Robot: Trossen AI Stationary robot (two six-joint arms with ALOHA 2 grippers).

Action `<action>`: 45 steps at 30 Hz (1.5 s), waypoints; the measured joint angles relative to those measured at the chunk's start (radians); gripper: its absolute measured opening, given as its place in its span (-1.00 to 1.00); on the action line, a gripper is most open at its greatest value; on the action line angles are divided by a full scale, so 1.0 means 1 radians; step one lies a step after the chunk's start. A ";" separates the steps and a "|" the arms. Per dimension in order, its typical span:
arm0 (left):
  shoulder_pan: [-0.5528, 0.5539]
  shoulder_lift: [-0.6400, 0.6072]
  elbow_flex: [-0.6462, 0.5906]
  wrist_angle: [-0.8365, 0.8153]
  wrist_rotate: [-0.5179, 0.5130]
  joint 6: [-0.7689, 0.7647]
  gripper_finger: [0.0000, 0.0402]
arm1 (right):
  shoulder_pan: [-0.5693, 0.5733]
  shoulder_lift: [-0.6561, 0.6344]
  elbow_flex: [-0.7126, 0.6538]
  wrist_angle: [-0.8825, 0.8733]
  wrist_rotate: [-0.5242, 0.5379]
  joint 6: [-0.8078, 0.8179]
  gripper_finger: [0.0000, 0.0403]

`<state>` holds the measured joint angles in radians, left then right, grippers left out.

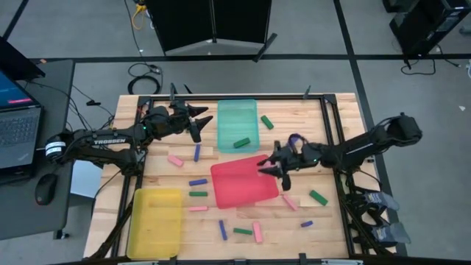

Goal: Sort blocks
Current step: Put the pink block into the pink bin, then put the blue block into the yellow bin

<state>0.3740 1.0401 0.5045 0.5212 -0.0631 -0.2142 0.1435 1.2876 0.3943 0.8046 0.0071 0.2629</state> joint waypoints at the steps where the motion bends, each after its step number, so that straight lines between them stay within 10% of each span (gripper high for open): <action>1: 0.000 0.000 0.000 -0.001 -0.002 -0.002 0.15 | 0.009 0.028 0.016 0.001 -0.001 0.008 -0.44; 16: -0.002 0.000 0.000 -0.034 -0.024 -0.026 0.15 | 0.078 0.116 0.066 0.061 -0.002 0.022 0.52; 45: -0.003 0.000 0.000 -0.098 0.031 -0.030 0.15 | 0.106 -0.679 0.022 -0.648 0.559 -0.197 0.44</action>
<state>0.3712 1.0401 0.5045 0.4232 -0.0319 -0.2437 0.2496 0.6087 0.4168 0.1568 0.5661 0.0660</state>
